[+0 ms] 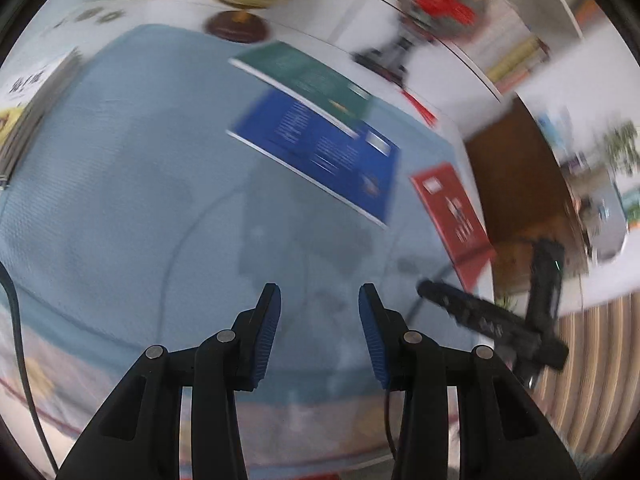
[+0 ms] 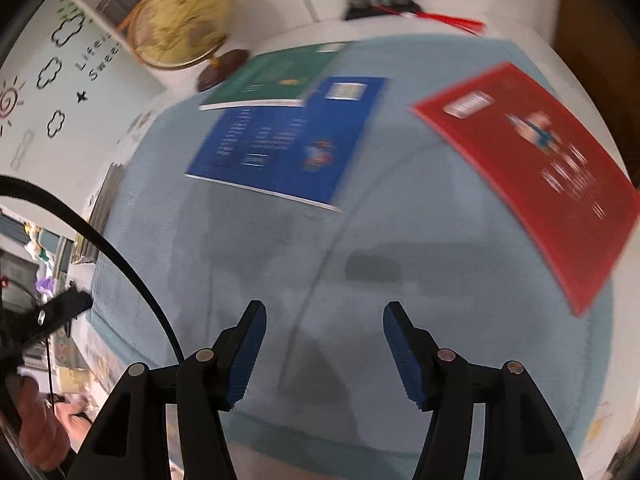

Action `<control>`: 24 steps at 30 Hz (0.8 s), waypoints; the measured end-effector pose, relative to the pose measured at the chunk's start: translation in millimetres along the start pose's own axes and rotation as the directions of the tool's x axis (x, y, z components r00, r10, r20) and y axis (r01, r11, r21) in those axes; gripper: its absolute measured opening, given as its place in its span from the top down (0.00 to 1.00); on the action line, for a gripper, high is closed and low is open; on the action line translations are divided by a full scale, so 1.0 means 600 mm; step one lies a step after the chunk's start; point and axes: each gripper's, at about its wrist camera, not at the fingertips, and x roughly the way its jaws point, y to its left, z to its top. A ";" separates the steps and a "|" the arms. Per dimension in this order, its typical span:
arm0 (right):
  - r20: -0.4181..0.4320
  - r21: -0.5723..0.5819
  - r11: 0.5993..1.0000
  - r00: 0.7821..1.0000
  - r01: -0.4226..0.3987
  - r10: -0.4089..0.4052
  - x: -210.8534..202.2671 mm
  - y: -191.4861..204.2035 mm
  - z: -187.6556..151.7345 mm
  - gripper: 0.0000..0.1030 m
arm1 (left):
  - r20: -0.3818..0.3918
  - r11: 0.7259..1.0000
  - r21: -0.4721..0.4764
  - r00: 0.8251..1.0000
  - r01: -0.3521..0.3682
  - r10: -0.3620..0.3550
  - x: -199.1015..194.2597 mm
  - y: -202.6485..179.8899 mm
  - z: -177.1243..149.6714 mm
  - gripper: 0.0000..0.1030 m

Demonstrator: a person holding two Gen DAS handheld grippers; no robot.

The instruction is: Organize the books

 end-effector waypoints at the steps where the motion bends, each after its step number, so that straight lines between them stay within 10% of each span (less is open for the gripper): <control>1: 0.004 0.014 1.000 1.000 -0.006 0.006 -0.009 -0.016 -0.006 0.43 | -0.009 1.000 0.027 1.000 -0.006 0.007 0.001 -0.028 -0.016 0.63; 8: 0.030 0.075 0.996 0.998 -0.049 0.047 -0.056 -0.081 -0.070 0.43 | 0.036 0.988 0.126 0.995 -0.094 0.091 0.004 -0.134 -0.098 0.58; 19: 0.109 -0.191 0.981 0.994 0.018 0.003 -0.187 -0.082 -0.130 0.42 | 0.184 0.984 -0.124 0.971 -0.130 0.152 -0.051 -0.155 -0.267 0.52; 24: 0.219 -0.250 0.967 0.976 0.056 0.000 -0.218 -0.101 -0.108 0.14 | 0.209 0.970 -0.079 0.948 -0.229 0.241 -0.078 -0.193 -0.287 0.52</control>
